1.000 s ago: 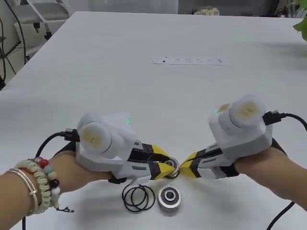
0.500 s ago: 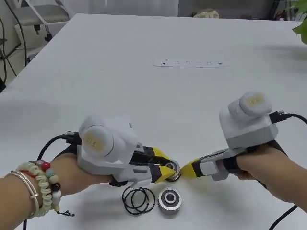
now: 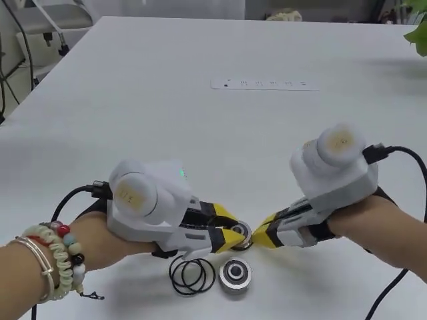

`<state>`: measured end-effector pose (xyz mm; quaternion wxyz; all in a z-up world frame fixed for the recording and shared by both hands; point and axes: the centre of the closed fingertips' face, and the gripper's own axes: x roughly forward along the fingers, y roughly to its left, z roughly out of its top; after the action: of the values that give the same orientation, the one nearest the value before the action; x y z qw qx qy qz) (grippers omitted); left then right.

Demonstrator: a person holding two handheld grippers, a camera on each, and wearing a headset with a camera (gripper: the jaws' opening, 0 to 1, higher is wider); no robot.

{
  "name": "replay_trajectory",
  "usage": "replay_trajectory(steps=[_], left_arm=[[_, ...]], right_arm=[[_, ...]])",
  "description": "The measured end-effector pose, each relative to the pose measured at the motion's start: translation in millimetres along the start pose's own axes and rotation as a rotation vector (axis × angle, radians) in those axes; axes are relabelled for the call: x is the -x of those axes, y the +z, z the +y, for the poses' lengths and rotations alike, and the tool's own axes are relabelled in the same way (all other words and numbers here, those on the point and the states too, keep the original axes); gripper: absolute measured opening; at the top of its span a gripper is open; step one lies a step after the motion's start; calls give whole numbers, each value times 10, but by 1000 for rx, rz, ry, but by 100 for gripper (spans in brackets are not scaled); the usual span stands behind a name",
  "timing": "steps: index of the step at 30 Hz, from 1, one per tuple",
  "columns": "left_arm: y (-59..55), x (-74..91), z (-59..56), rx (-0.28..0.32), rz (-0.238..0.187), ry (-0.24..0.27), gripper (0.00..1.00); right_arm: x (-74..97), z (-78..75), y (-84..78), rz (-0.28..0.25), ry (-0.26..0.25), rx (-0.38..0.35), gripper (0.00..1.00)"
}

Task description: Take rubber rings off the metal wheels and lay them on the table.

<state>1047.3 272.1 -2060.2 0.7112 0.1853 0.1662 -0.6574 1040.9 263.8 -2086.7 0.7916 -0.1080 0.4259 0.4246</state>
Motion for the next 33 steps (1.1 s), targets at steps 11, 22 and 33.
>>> replay_trajectory(steps=[11,22,33], left_arm=[[0,-5,3,15,-1,0,8],[6,-14,8,22,-13,-2,8],[7,-13,3,19,-41,5,8]], right_arm=[[11,-8,11,9,-34,-17,0],[10,1,1,4,-34,-9,0],[6,3,5,-9,-26,-18,0]])
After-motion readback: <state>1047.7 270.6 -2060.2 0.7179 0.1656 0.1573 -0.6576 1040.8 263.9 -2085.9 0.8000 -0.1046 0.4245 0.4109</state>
